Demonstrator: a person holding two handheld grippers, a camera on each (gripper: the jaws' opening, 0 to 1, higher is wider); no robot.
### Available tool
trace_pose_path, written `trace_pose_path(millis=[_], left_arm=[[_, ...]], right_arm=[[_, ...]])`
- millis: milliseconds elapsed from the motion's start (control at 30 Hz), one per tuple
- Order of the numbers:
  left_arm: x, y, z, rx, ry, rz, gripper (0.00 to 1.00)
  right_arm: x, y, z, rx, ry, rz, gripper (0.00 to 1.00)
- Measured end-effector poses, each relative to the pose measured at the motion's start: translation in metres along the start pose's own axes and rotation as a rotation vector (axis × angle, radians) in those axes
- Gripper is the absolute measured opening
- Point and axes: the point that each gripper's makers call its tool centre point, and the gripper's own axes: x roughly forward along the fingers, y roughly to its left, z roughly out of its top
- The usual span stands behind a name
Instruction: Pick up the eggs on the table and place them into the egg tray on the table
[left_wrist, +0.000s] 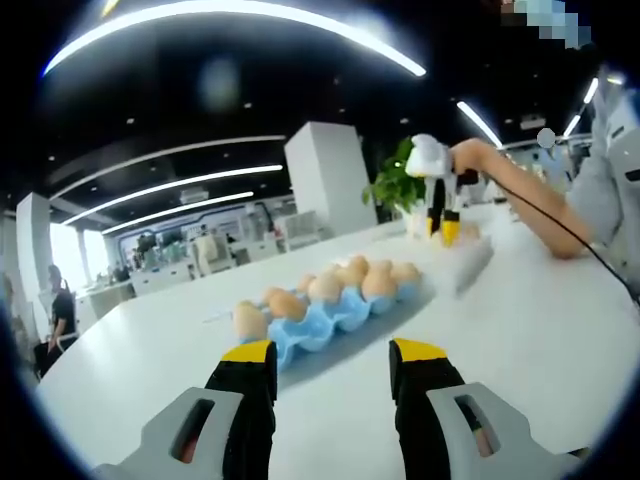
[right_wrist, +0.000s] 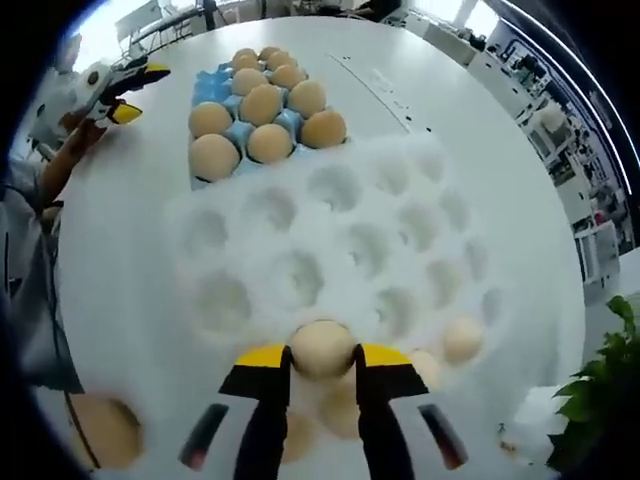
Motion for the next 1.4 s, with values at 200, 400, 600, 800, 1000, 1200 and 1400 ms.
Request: trace_pose_path(millis=[200,400,600,800,1000,1200,1400], left_arm=[[0.001,-0.002,0.003,-0.053,-0.019,-0.023,0.45],[-0.002,0.002,0.031,-0.140,-0.088,-0.074,0.46],[-0.001,0.016,0.045,-0.174,-0.112,-0.122,0.49],[0.002,0.028,0.066,-0.178,-0.141,-0.170,0.51],[0.006,0.024,0.084,-0.132,-0.137,-0.236,0.57],[0.009,0.022,0.089,-0.102,-0.147,-0.296,0.59],[0.008,0.018,0.089,-0.098,-0.147,-0.359,0.60]], right_arm=[[-0.003,-0.002,0.002,-0.027,0.003,-0.014,0.27],[-0.007,-0.004,0.007,-0.044,-0.004,-0.034,0.27],[-0.008,-0.005,0.009,-0.064,0.007,-0.047,0.27],[-0.011,-0.002,0.012,-0.071,0.002,-0.055,0.27],[-0.018,0.001,0.017,-0.079,-0.026,-0.067,0.27],[-0.018,0.002,0.019,-0.093,-0.024,-0.073,0.27],[-0.018,0.002,0.023,-0.106,-0.024,-0.078,0.27]])
